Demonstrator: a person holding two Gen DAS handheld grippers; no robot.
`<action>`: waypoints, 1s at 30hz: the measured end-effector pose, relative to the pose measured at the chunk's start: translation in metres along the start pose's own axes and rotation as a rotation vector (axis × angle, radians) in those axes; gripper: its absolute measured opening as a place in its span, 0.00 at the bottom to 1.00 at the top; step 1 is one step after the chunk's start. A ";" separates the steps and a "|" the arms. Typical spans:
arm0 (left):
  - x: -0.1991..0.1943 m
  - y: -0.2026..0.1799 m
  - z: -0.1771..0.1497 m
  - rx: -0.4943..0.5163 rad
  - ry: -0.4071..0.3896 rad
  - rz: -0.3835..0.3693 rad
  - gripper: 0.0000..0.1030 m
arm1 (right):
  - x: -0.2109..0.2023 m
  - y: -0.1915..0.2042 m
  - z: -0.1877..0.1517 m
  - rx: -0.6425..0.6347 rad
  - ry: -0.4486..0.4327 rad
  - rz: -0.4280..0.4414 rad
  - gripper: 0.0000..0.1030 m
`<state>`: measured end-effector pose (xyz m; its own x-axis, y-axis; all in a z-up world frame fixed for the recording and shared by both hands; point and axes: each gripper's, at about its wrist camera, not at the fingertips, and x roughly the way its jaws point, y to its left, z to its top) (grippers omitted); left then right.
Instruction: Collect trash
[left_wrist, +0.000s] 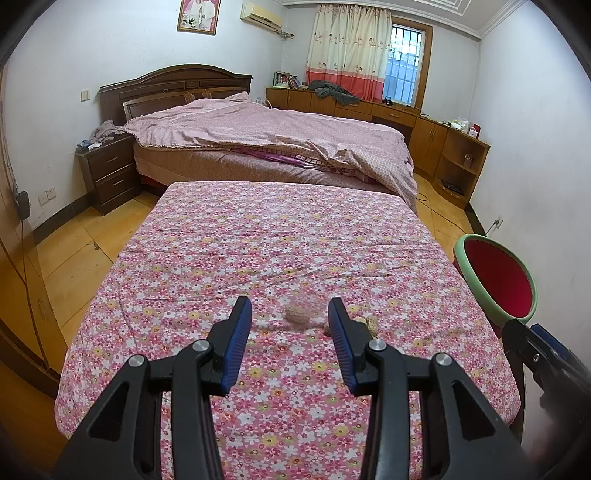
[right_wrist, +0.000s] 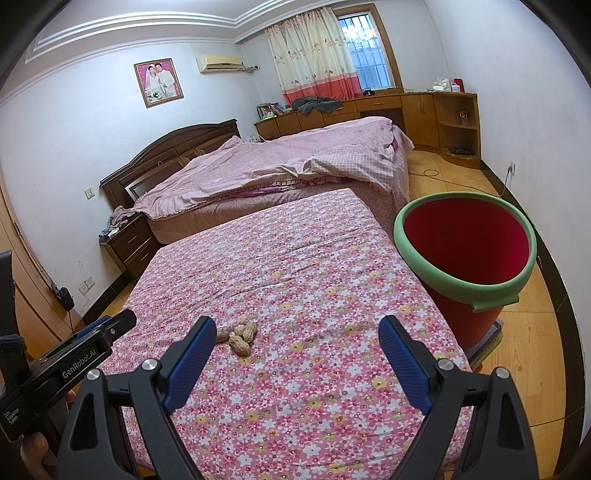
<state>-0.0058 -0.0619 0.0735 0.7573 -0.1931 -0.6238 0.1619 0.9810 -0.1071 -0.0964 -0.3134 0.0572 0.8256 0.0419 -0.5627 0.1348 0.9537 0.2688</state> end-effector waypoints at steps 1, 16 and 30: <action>0.000 -0.001 0.000 -0.001 0.000 0.001 0.42 | 0.000 0.000 0.000 0.000 0.000 0.000 0.89; -0.001 -0.001 0.000 -0.005 -0.002 0.005 0.42 | 0.000 0.000 0.000 0.000 0.000 0.000 0.89; -0.002 0.001 0.002 -0.007 -0.006 0.008 0.42 | -0.001 0.000 0.000 -0.001 -0.001 0.000 0.89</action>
<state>-0.0056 -0.0605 0.0759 0.7623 -0.1858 -0.6199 0.1520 0.9825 -0.1075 -0.0968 -0.3133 0.0580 0.8261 0.0417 -0.5620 0.1343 0.9540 0.2681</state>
